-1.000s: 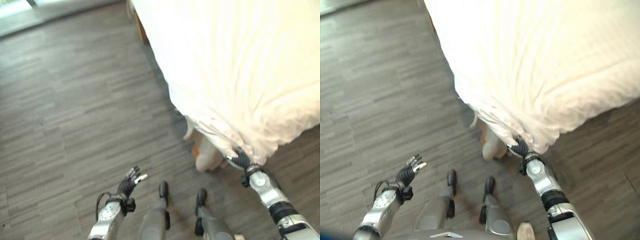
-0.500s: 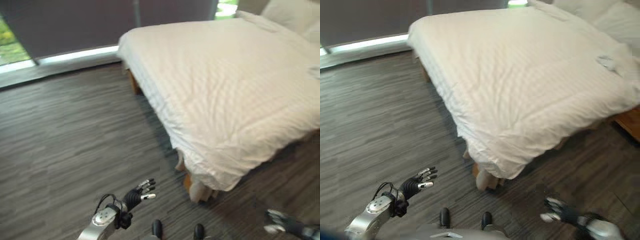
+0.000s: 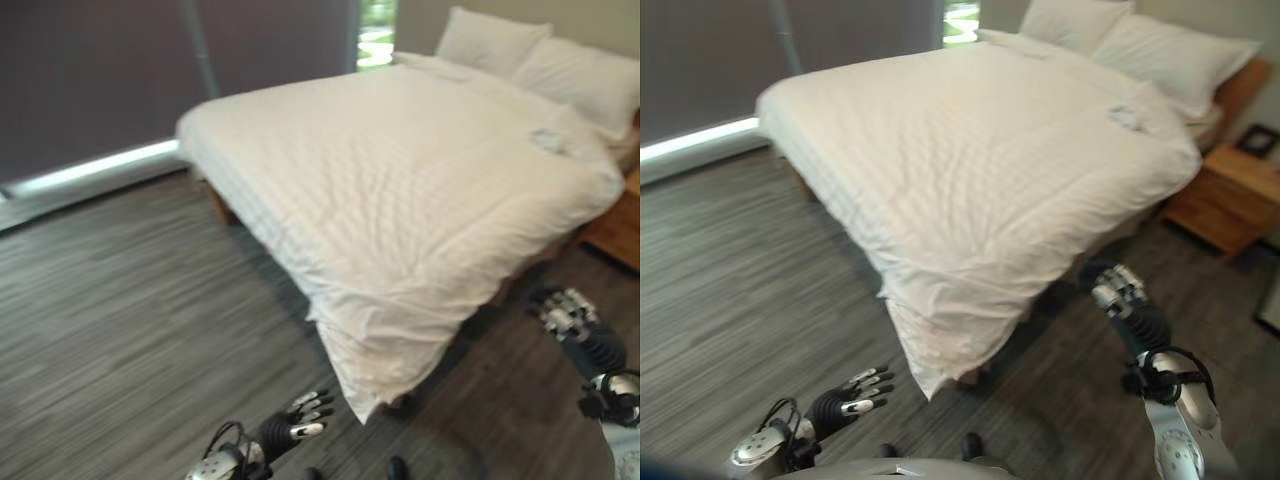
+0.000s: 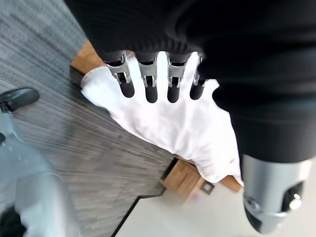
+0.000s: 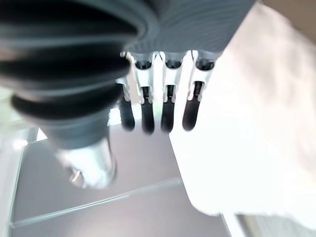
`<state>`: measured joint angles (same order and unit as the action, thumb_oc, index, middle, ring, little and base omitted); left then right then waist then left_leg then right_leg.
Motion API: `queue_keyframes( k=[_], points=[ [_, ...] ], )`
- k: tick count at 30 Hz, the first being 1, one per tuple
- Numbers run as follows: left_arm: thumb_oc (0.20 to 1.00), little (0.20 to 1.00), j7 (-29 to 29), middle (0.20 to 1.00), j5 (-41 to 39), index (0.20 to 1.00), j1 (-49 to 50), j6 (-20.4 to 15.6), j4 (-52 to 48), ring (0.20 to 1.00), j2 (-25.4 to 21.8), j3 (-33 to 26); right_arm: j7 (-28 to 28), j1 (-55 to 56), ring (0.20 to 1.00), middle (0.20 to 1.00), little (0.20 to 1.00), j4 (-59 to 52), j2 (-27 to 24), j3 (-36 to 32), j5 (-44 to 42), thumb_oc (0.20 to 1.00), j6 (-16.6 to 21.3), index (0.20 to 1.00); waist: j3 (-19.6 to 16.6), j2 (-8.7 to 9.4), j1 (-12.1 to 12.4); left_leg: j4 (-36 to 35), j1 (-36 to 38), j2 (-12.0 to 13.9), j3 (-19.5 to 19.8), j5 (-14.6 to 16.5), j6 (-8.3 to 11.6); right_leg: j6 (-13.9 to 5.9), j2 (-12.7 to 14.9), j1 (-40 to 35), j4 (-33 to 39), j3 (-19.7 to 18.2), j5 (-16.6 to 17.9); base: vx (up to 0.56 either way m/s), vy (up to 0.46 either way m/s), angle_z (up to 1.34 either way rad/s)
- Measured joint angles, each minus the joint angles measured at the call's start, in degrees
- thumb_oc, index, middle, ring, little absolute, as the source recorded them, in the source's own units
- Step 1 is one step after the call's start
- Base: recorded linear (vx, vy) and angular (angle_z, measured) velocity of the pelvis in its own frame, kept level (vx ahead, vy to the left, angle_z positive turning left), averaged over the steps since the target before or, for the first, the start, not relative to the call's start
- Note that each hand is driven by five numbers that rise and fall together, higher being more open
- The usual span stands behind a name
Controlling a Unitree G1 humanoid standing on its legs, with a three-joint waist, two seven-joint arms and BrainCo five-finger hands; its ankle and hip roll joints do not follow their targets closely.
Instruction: Making the bed.
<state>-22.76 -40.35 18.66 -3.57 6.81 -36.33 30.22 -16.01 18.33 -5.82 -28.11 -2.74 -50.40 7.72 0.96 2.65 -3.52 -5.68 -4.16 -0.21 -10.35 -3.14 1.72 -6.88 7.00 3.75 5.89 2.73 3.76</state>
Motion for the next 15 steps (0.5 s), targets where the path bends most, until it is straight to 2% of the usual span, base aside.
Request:
queue_keyframes(
  k=[1,2,3,4,7,8,9,12,13,15],
  points=[
    [1.000,1.000,0.10,1.000,0.10,1.000,-0.53,0.65,1.28,1.000,1.86,2.29,0.98,-3.07,0.200,0.200,0.200,1.09,0.83,9.75,-2.00,0.200,-0.28,0.200,0.42,-1.36,1.09,0.03,-0.98,-0.03,0.56,-0.58,-0.13,0.03,-0.02,0.75,0.04,0.63,0.40,-0.14,-0.034,0.37],
    [1.000,1.000,0.10,1.000,0.09,1.000,-1.04,1.22,1.41,1.000,2.95,2.86,0.45,-4.09,0.200,0.200,0.200,1.44,0.18,13.35,-2.11,0.200,-0.89,0.200,0.74,-1.97,2.18,0.03,-1.88,-0.04,1.74,-1.37,-0.16,-0.16,-0.03,0.84,0.02,1.92,0.54,-0.18,-0.045,0.38],
    [1.000,1.000,0.22,1.000,0.16,1.000,-0.91,0.94,1.64,1.000,3.51,2.75,0.77,-5.54,0.200,0.200,0.200,2.93,1.07,14.58,-3.18,0.200,-1.00,0.200,1.48,-2.02,3.96,0.04,-2.73,0.15,2.34,-1.85,-0.54,-0.13,-0.24,1.11,0.03,2.51,0.57,-0.19,-0.045,0.54],
    [1.000,1.000,0.42,1.000,0.29,1.000,-2.54,1.01,2.65,1.000,3.66,2.99,0.60,-8.98,0.200,0.200,0.200,5.68,1.63,14.95,-4.92,0.200,-1.20,0.200,3.04,-2.31,4.16,0.05,-2.92,0.27,3.57,-2.32,-0.34,-0.01,-0.41,1.03,0.04,3.75,0.63,-0.12,-0.027,0.35],
    [1.000,1.000,0.83,1.000,0.59,1.000,-4.59,1.09,4.93,1.000,3.41,2.28,1.06,-15.15,0.200,0.200,0.200,9.70,3.09,14.64,-8.57,0.200,-0.81,0.200,6.59,-1.17,5.38,0.23,-5.11,0.71,4.93,-3.15,0.41,0.49,-0.90,2.58,0.04,4.88,0.64,-0.10,-0.015,0.28],
    [1.000,1.000,1.13,1.000,0.72,1.000,-5.01,1.07,6.92,1.000,3.35,2.31,1.50,-19.61,0.200,0.200,0.200,12.40,3.63,15.61,-9.37,0.200,0.05,0.200,7.43,-1.11,6.58,0.08,-5.91,0.82,5.21,-3.55,0.10,0.49,-1.02,3.20,0.04,5.26,1.02,-0.09,-0.009,0.13],
    [1.000,1.000,1.28,1.000,1.25,1.000,-6.42,1.17,8.76,1.000,3.22,2.89,2.47,-24.31,0.200,0.200,0.200,15.24,4.17,16.58,-10.93,0.200,0.59,0.200,8.66,-1.20,6.78,0.10,-6.46,0.84,5.39,-3.67,0.22,0.62,-1.05,3.76,0.04,5.31,1.08,-0.10,-0.007,0.12],
    [1.000,1.000,1.32,1.000,1.26,1.000,-7.72,0.77,9.15,1.000,3.32,1.91,3.06,-28.80,0.200,0.200,0.200,16.31,4.82,17.43,-11.07,0.200,0.95,0.200,10.68,-2.21,8.90,0.06,-7.38,0.73,6.18,-3.90,0.24,0.66,-1.01,4.24,0.04,6.19,1.18,-0.07,0.003,0.11],
    [1.000,1.000,1.39,1.000,1.36,1.000,-7.94,0.40,10.00,1.000,3.50,1.64,3.08,-31.37,0.200,0.200,0.200,18.05,5.16,18.80,-11.31,0.200,1.36,0.200,10.79,-2.20,8.41,0.22,-8.03,0.73,6.28,-3.95,0.31,0.67,-1.05,4.96,0.03,6.22,1.18,-0.05,0.003,0.07],
    [1.000,1.000,1.69,1.000,2.48,1.000,-8.95,0.33,10.51,1.000,3.49,1.49,3.16,-34.41,0.200,0.200,0.200,20.58,5.76,19.59,-11.54,0.200,1.40,0.200,11.72,-2.79,9.50,0.36,-8.97,0.72,6.87,-4.28,0.24,1.04,-1.13,5.47,0.01,6.94,1.42,-0.07,0.012,0.13]
  ],
)
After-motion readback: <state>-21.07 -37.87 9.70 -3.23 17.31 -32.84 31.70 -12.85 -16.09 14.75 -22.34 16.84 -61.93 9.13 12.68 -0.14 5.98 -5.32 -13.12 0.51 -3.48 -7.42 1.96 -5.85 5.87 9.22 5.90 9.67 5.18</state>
